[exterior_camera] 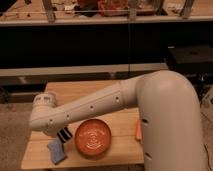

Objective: Place the eraser on the white sponge

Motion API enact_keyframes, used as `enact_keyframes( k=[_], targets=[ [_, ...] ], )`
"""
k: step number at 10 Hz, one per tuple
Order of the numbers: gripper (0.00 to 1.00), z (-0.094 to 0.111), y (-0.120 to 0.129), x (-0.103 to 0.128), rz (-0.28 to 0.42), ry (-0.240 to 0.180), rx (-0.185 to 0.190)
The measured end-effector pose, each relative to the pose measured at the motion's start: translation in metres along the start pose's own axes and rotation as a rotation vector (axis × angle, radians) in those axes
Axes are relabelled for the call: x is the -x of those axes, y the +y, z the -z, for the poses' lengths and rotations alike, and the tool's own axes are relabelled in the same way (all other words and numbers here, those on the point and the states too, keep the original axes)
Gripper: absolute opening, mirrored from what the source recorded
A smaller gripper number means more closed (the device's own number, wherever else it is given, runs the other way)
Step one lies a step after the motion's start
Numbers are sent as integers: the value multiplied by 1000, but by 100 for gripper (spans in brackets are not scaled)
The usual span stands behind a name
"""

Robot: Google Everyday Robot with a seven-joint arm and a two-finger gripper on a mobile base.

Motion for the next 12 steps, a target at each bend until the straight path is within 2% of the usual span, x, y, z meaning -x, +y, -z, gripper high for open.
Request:
enact_keyframes(
  k=[1,2,3,5,6,7,8,10,11,12],
  targets=[
    [0,-1,-10,7,-40,-8,-6],
    [0,-2,-20,12,-50,-18,0],
    [0,-5,-40,20,-61,-44,6],
    [0,-12,-57,27,-78,-88,8],
    [0,-18,-62,29,-94,-112,-12],
    [0,-23,-64,31,-110,-126,-49],
    [0,-25,-65,33,-139,-130,-94],
    [0,-30,-62,39,-177,-118,-150],
    [0,-36,-61,44,-195,-114,-166],
    [0,-39,-59,45,-198,-106,-160]
  ],
)
